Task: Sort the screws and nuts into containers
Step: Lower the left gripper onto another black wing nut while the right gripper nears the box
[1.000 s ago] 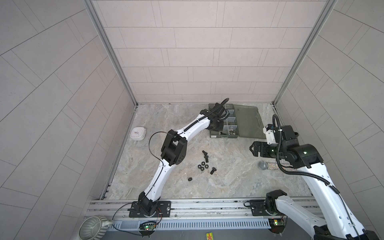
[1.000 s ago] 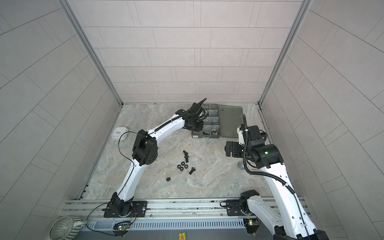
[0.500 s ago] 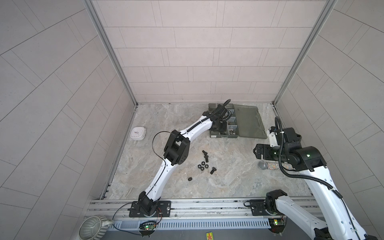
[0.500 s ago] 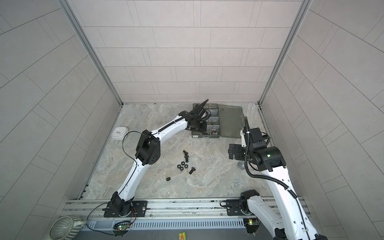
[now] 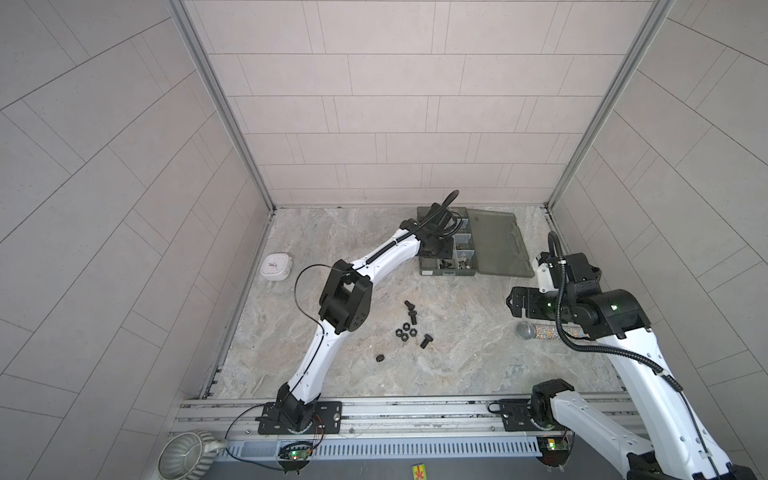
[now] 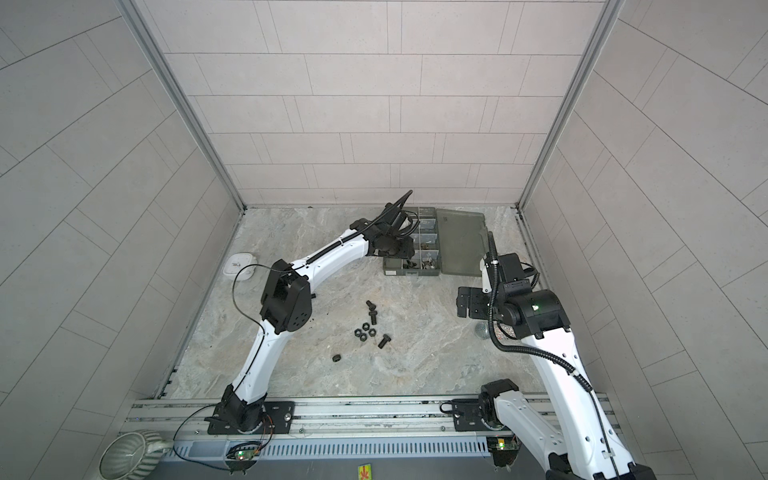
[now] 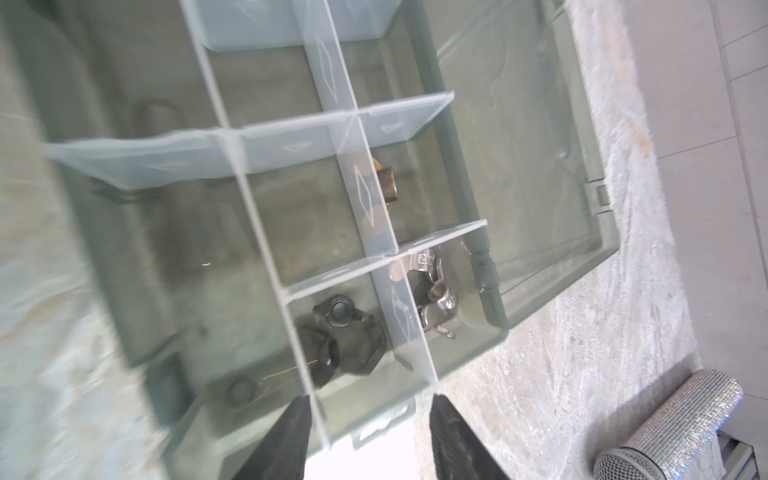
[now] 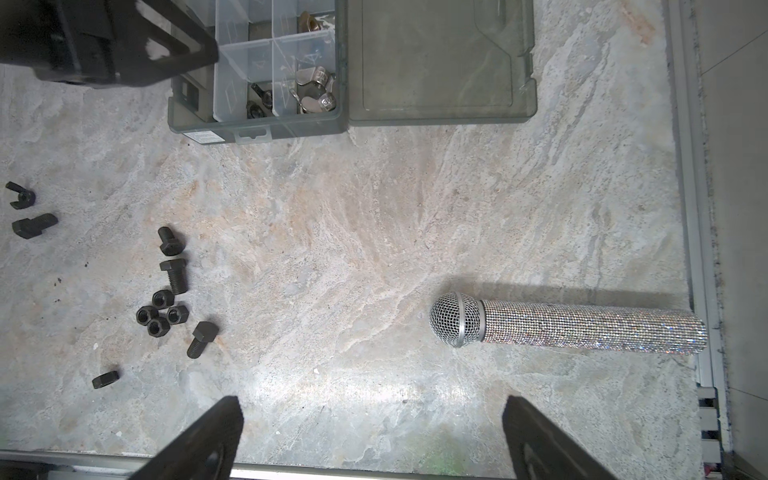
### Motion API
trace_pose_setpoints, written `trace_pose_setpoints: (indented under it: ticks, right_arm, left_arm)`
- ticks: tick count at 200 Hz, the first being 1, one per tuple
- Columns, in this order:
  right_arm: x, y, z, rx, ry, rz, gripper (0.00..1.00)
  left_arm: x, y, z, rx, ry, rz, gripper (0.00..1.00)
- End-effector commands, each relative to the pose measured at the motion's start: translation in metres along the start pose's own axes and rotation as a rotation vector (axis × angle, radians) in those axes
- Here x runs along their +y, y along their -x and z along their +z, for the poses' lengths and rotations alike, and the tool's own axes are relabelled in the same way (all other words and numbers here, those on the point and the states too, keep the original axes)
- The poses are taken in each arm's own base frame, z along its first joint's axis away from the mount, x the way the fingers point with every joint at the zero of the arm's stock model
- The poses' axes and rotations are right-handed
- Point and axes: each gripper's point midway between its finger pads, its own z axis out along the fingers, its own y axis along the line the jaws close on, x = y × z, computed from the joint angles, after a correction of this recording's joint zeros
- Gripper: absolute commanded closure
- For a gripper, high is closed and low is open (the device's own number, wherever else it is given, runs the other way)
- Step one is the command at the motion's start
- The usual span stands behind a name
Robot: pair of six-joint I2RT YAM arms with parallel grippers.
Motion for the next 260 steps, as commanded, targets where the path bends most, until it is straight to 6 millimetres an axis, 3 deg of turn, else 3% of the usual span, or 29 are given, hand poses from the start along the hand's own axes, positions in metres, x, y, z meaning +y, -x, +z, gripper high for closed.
trace_pose_setpoints:
  ticks: [1, 20, 53, 74, 94, 115, 156, 260]
  right_arm:
    - [0.011, 0.015, 0.005, -0.013, 0.045, -0.005, 0.01]
    - [0.023, 0.024, 0.017, 0.001, 0.084, -0.011, 0.01]
    - [0.051, 0.042, 0.035, 0.012, 0.150, -0.048, 0.01]
    - [0.073, 0.050, 0.046, 0.026, 0.179, -0.097, 0.01]
    - [0.094, 0.056, 0.059, 0.040, 0.208, -0.129, 0.01]
    - [0.114, 0.063, 0.070, 0.053, 0.233, -0.151, 0.01]
    - [0.138, 0.075, 0.084, 0.073, 0.261, -0.176, 0.01]
    - [0.145, 0.086, 0.105, 0.120, 0.236, -0.189, 0.01]
  left_arm:
    - [0.031, 0.025, -0.064, -0.127, 0.074, -0.033, 0.48]
    - [0.085, 0.002, -0.080, -0.095, 0.160, -0.116, 0.47]
    - [0.183, -0.060, -0.107, -0.016, 0.309, -0.281, 0.47]
    - [0.228, -0.095, -0.126, 0.009, 0.399, -0.349, 0.47]
    - [0.258, -0.119, -0.137, 0.034, 0.461, -0.406, 0.47]
    - [0.278, -0.133, -0.138, 0.073, 0.494, -0.442, 0.48]
    - [0.296, -0.145, -0.130, 0.125, 0.515, -0.470, 0.50]
    - [0.313, -0.148, -0.094, 0.211, 0.505, -0.486, 0.57]
